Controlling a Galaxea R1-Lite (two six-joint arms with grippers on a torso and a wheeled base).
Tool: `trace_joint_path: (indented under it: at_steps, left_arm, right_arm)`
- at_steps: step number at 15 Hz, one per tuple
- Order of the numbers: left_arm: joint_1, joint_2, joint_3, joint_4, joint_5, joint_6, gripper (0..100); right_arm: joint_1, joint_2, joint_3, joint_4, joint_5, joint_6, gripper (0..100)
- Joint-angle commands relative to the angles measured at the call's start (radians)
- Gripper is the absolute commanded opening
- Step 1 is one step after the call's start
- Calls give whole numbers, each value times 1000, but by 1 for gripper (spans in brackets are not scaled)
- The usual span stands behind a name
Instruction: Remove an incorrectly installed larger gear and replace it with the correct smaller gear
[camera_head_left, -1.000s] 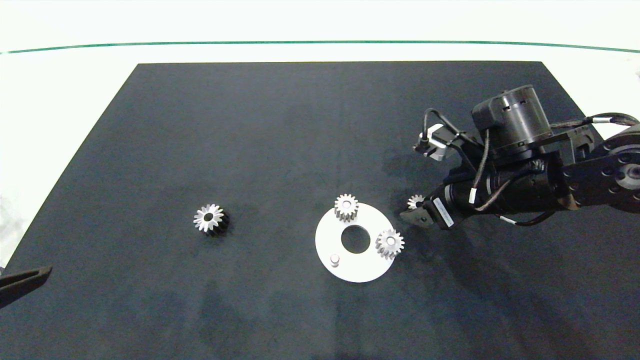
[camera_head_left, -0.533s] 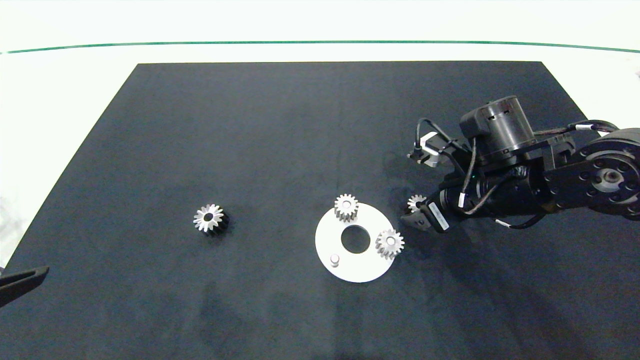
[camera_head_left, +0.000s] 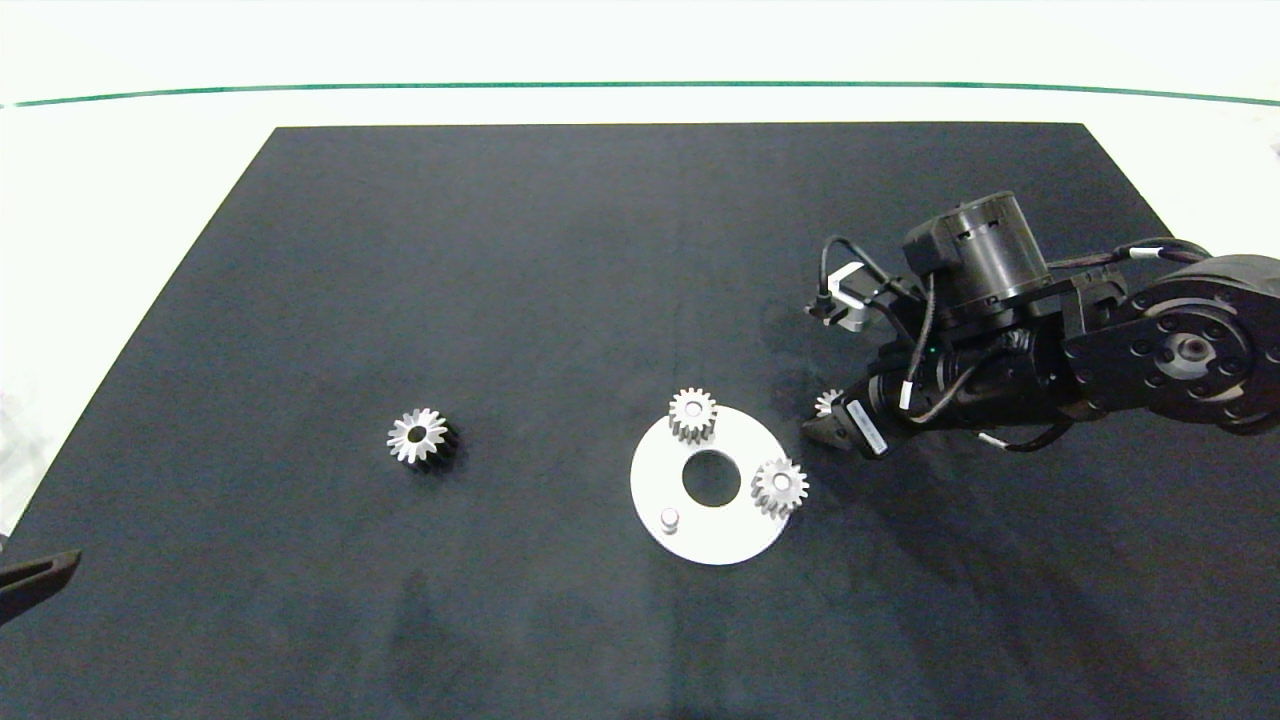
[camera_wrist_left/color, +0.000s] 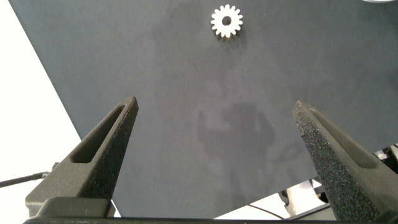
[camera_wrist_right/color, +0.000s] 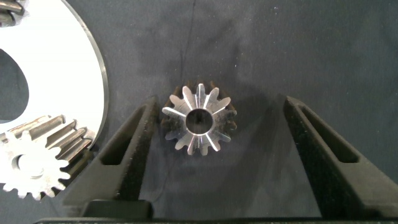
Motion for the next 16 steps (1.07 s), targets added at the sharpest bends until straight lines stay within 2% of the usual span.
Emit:
trace_joint_path:
  at_steps: [1, 16]
  left_arm:
    - [0, -6, 6, 4, 2, 2, 100]
    - [0, -26, 61, 1, 2, 2, 100]
  right_arm:
    - [1, 4, -1, 2, -1, -1, 75]
    - [3, 19, 6, -1, 7, 8, 45]
